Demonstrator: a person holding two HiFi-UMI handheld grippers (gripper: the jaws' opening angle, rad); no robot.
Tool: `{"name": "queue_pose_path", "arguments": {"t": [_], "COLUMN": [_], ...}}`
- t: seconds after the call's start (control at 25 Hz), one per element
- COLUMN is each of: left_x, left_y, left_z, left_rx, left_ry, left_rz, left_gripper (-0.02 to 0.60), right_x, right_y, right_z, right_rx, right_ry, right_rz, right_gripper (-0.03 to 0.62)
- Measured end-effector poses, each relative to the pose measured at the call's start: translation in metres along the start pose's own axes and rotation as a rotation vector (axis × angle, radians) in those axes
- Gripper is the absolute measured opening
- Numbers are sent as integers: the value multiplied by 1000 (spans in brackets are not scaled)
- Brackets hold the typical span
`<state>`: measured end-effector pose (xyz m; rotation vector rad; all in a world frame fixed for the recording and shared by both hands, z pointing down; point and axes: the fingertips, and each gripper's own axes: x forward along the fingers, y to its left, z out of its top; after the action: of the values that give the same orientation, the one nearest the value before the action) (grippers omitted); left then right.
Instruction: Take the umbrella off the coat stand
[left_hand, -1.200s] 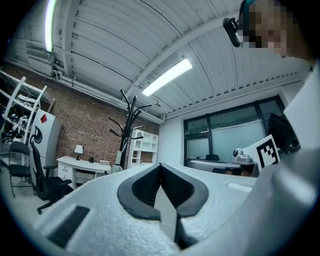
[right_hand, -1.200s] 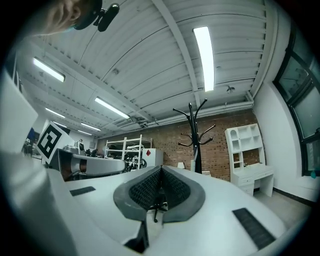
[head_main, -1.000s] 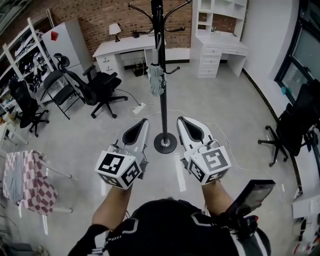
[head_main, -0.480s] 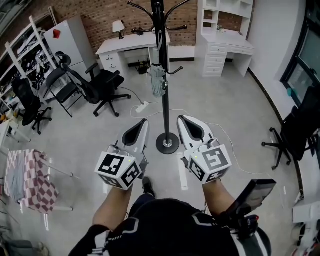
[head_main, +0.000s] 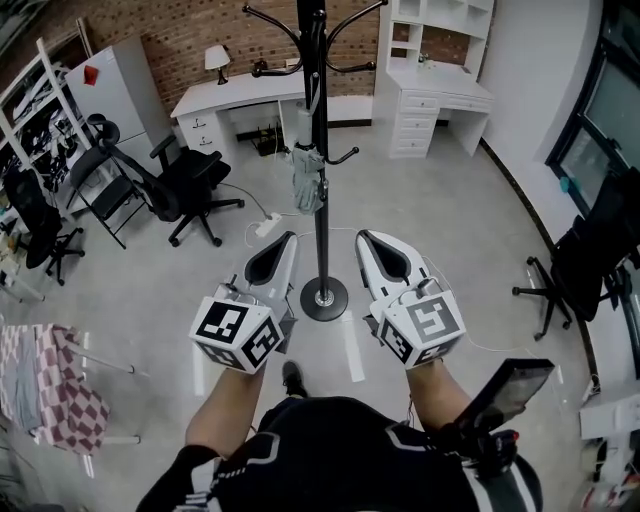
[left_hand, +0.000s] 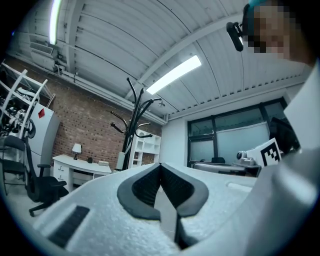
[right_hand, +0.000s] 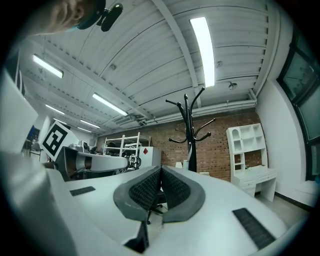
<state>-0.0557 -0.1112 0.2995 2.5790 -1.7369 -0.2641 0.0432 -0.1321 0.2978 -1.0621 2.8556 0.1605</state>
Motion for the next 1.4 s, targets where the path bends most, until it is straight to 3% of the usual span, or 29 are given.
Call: {"name": "queue_pose_path", "arguments": {"t": [0.16, 0.56, 1.12, 1.4], "left_x": [21, 77, 140, 174], "left_y": [26, 91, 152, 176], "left_z": [7, 13, 16, 27], "left_rx": [6, 28, 64, 50], "left_ry": [1, 12, 28, 18], "left_rz": [-24, -61, -181, -197], "left_gripper": [8, 8, 8, 8], "right_x": [29, 109, 187, 218], "right_y": [-15, -37, -77, -96], "right_z": [5, -3, -12, -10], "right_rx": [-12, -12, 35, 23], "right_ry": [-37, -6, -18, 4], "right_rz": [-53, -87, -229, -241], "right_gripper": [2, 2, 2, 2]}}
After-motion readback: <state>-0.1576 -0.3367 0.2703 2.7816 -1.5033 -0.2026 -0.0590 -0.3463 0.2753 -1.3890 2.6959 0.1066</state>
